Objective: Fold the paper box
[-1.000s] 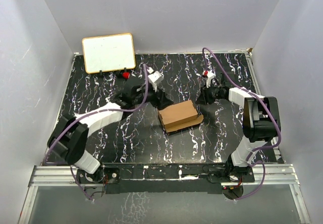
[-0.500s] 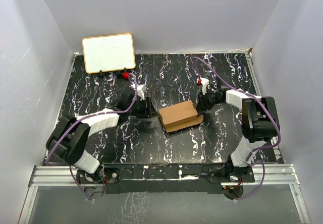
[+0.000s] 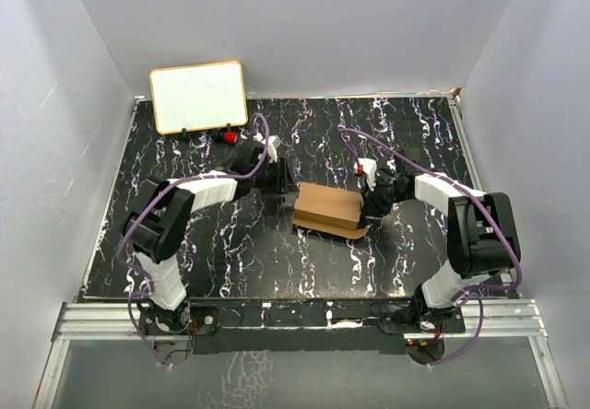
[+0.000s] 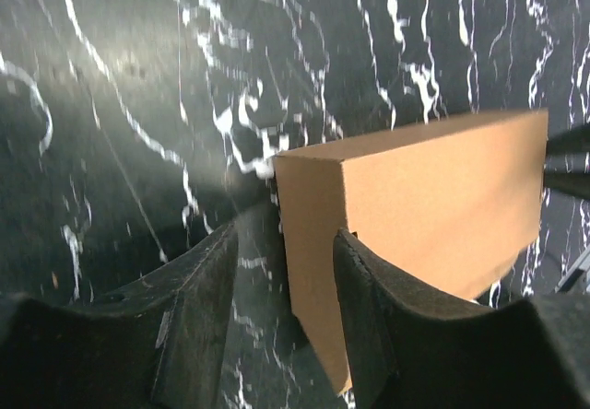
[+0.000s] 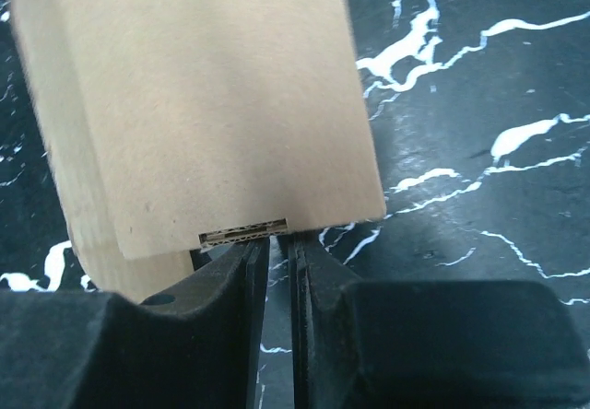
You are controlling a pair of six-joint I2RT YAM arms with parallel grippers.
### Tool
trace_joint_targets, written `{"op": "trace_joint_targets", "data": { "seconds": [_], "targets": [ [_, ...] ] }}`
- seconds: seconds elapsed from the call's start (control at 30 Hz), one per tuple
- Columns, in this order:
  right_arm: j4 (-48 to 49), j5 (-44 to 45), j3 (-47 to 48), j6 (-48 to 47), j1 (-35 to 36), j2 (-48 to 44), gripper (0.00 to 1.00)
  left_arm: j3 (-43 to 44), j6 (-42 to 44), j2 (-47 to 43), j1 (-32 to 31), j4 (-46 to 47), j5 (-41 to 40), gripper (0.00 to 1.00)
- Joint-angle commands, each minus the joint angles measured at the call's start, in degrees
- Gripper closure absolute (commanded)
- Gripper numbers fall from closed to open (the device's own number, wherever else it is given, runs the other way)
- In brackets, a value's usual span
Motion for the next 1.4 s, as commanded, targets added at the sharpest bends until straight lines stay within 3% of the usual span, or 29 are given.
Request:
{"op": "trace_joint_targets", "data": {
  "seconds": [0.0, 0.13, 0.3, 0.4, 0.5, 0.6, 0.7, 0.8, 0.9, 1.0, 1.1, 1.2, 1.37],
  "targets": [
    [1.03, -8.39, -0.43, -6.28, 1.69, -3.57, 0.78, 7.5, 2.9, 4.94, -0.41, 0.66, 6.37, 0.55],
    [0.26, -6.19, 1.0, -5.86, 1.51, -3.22, 0.76, 10.72, 6.55, 6.26, 0.08, 0.56, 8.16, 0.53],
    [-3.67, -8.01, 2.21, -9.54, -0.61, -3.57, 0.73, 8.78, 18.39, -0.97, 2.89, 1.08, 7.23, 0.49],
    [-7.6, -8.7, 2.72, -13.57, -1.68, -4.39, 0.7, 3.83, 27.94, -8.79, 3.37, 6.53, 8.12, 0.36],
    [-11.83, -10.35, 3.32, -18.48, -2.13, -4.94, 0.69, -4.42, 35.66, -16.01, 3.37, 18.92, 13.73, 0.14],
    [-16.59, -12.78, 4.36, -23.87, -2.14, -4.63, 0.68, -10.0, 44.24, -19.4, 3.37, 26.38, 23.87, 0.06],
    [-18.56, -12.6, 5.24, -26.22, -2.09, -4.17, 0.66, -10.52, 53.59, -20.36, 2.4, 20.03, 32.64, 0.06],
    [-19.78, -11.09, 6.93, -26.14, -3.21, -4.11, 0.66, -11.14, 63.96, -22.24, -0.36, 11.12, 32.71, 0.05],
    [-22.29, -13.83, 9.59, -26.31, -7.98, -4.34, 0.67, -12.51, 69.09, -23.85, -3.15, 7.02, 30.27, 0.05],
    [-18.29, -13.72, 10.97, -18.93, -11.46, -5.02, 0.68, -14.64, 72.26, -25.69, -6.2, 6.35, 25.83, 0.05],
    [-1.1, -7.48, 8.65, -2.28, -11.63, -7.13, 0.68, -15.71, 76.02, -26.37, -9.69, 4.98, 20.84, 0.05],
    [10.59, 0.07, 6.82, 10.71, -10.3, -6.5, 0.85, -17.07, 76.34, -26.82, -11.45, 6.28, 18.34, 0.05],
    [7.27, 3.74, 10.49, 11.58, -5.4, 0.06, 0.89, -18.76, 70.32, -27.48, -11.96, 9.75, 17.43, 0.06]
  ]
}}
